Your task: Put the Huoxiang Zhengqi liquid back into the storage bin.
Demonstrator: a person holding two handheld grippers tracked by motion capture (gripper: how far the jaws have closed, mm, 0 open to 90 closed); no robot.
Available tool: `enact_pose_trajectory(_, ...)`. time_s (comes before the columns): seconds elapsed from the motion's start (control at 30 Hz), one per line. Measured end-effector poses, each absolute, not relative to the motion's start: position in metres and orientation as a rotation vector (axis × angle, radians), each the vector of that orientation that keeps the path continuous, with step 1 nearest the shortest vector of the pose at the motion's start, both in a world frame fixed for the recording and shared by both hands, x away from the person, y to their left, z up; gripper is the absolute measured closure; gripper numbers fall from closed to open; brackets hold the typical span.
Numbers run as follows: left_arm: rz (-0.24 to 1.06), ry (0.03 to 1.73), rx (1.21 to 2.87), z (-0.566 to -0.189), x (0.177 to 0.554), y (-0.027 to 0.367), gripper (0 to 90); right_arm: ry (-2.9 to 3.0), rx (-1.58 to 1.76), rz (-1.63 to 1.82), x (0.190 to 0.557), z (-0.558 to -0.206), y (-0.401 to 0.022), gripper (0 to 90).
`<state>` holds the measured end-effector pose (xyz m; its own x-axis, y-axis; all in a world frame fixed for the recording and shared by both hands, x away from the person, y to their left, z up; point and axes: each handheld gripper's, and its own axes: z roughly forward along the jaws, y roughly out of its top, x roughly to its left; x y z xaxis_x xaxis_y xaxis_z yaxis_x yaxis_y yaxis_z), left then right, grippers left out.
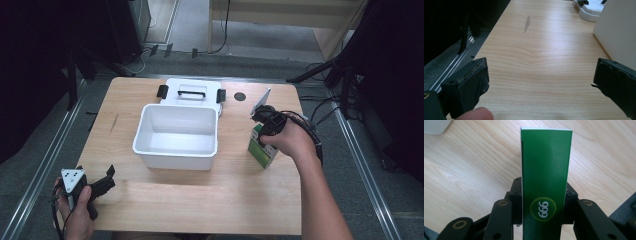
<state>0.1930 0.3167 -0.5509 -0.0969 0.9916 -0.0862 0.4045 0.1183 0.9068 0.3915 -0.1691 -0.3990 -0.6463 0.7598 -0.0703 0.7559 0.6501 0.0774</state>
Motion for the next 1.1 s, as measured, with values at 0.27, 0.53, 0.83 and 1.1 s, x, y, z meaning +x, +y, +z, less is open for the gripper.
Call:
enact_pose_trajectory(0.27, 0.960, 1.621, 1.390, -0.551, 0.193, 0.316, 1.0, 2.778, 1.063, 0.138, 0.381, -0.380, -0.169, 64.2)
enact_pose_trajectory(0.53, 0.962, 1.621, 1.392, -0.551, 0.193, 0.316, 1.0, 2.835, 0.842, 0.176, 0.371, -0.352, -0.156, 64.4)
enact_pose_trajectory(0.83, 0.962, 1.621, 1.392, -0.551, 0.193, 0.316, 1.0, 2.942, 0.579, 0.205, 0.365, -0.326, -0.144, 64.4)
enact_pose_trajectory(1.1, 0.963, 1.621, 1.392, -0.551, 0.193, 0.316, 1.0, 2.947, 0.431, 0.221, 0.360, -0.302, -0.138, 64.6)
